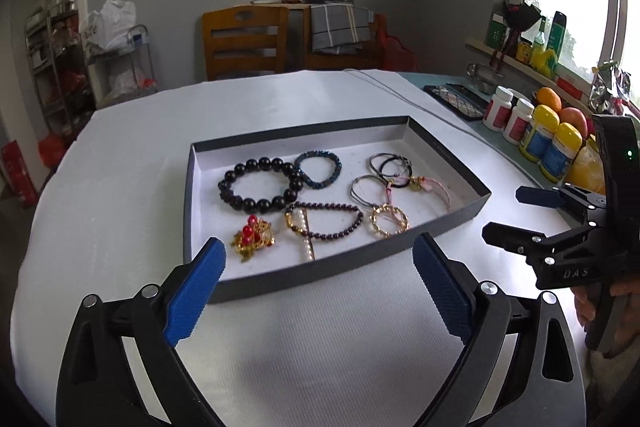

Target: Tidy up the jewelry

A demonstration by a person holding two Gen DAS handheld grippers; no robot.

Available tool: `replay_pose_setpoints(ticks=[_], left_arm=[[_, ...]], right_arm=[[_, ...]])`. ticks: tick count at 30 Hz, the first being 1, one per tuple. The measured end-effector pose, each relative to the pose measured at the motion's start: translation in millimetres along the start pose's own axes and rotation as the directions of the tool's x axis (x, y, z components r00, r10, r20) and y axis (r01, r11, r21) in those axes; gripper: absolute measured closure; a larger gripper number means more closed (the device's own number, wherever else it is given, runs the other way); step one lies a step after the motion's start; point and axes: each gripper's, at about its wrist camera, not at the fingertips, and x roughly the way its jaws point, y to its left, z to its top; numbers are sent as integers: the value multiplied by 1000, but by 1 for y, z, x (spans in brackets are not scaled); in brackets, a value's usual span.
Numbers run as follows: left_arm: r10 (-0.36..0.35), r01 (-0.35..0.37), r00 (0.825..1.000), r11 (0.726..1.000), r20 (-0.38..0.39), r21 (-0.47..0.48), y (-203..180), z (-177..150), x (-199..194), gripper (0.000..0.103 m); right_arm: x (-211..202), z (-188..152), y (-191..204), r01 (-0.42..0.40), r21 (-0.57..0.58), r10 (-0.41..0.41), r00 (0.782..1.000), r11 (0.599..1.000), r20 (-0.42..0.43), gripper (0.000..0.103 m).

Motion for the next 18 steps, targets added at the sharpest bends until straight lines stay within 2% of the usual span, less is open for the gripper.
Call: replay_pose_setpoints(ticks=[6,8,11,18], left_arm=[[14,-14,1000,999,1,-47,1,-30,1,5],[40,-39,999,998,4,-42,0,-35,6,5],[100,-100,995,995,19,7,-4,-38,9,5],[113,-113,992,994,56,3,-3,-40,3,4]], right_arm=[[1,-17,13,23,-28,-22,999,999,28,6],[2,-20,18,48,-48,-45,998,998,52,6],[5,-21,21,53,-60,-49,996,997,74,6],[4,-25,18,33,-59,-28,996,998,88,6]])
